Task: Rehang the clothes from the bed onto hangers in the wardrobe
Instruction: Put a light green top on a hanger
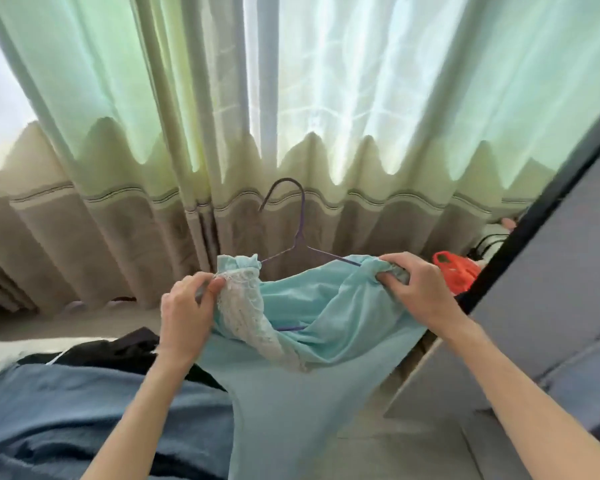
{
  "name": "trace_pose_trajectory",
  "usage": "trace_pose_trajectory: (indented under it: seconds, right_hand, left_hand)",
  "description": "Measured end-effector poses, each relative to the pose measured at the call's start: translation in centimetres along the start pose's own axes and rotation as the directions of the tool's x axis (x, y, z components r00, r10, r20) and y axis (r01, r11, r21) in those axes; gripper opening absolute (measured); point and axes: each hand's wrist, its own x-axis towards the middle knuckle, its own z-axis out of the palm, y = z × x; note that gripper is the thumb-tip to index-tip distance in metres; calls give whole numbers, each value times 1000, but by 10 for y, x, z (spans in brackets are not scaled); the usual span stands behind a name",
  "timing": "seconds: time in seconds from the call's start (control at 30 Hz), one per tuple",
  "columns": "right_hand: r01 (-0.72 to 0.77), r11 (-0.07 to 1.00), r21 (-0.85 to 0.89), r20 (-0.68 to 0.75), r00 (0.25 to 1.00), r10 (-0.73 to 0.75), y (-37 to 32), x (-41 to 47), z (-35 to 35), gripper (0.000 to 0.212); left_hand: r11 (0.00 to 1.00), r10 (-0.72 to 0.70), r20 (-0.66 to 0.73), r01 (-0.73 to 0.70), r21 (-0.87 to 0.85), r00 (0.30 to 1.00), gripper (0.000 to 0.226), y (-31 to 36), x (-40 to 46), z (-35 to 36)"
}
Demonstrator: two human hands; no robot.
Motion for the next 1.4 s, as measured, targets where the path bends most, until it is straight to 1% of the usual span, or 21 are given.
trace_pose_trajectory:
  seconds: [0.1,0.2,0.3,0.37,0.5,0.6,0.67,0.73,0.87,0.97,1.07,1.13,1.27,1.33,1.4]
  right_hand:
    - [-82,994,-68,-113,991,74,39,-38,-63,23]
    - [-190,975,-113,-182,969,168,78,-79,-117,23]
    - [-319,939,-124,-259,924,280,109,-120,-160,22]
    - [-417,898,-136,-325,876,358,128,-143,-181,23]
    - [-633,762,-138,-459,722,517,150,-179,-222,24]
    - [-736,662,-141,-514,626,587,155,-208,-245,25]
    - [-793,591,-147,-571,556,604,158,-228,-256,25]
    - [-851,514,-113,-640,458,617,158,-248,-264,27]
    - [-940,340,-23,-725,250,642,156,-293,-274,28]
    - [-975,219,36,-769,113,629,155,-327,-286,28]
    - [-990,104,93,-791,-10,612,157,-357,-301,29]
    - [-992,33,120,-804,-78,590,164,-375,-314,27]
    - [-971,-70,229,-793,-228,564,191,-404,-346,25]
    - [-930,-70,360,-764,-337,550,207,-415,-362,26]
    - [-866,-21,499,-732,-434,525,225,-423,-375,30]
  left_hand:
    - [994,80,64,-75,-74,995,15,62,-6,45]
    - [980,174,148,-157,-124,973,13,121,-13,90]
    - [955,256,242,-207,-212,936,13,173,-23,135]
    - [935,313,313,-232,-269,897,12,204,-29,166]
    - [880,432,442,-261,-397,786,14,262,-40,226]
    - [819,541,513,-277,-503,667,14,302,-50,261]
    - [783,597,552,-275,-557,582,17,327,-60,285]
    - [756,644,585,-288,-588,493,20,348,-71,310]
    - [739,672,673,-236,-631,309,21,392,-108,353]
    - [696,714,684,-249,-673,148,28,427,-147,373]
    - [642,752,658,-254,-724,25,32,457,-185,388]
    - [608,774,633,-256,-751,-21,31,476,-207,400]
    - [595,782,623,-263,-759,-29,29,511,-242,421]
    - [587,789,614,-262,-766,-28,28,529,-256,432]
    - [590,791,612,-245,-769,-18,28,549,-270,443]
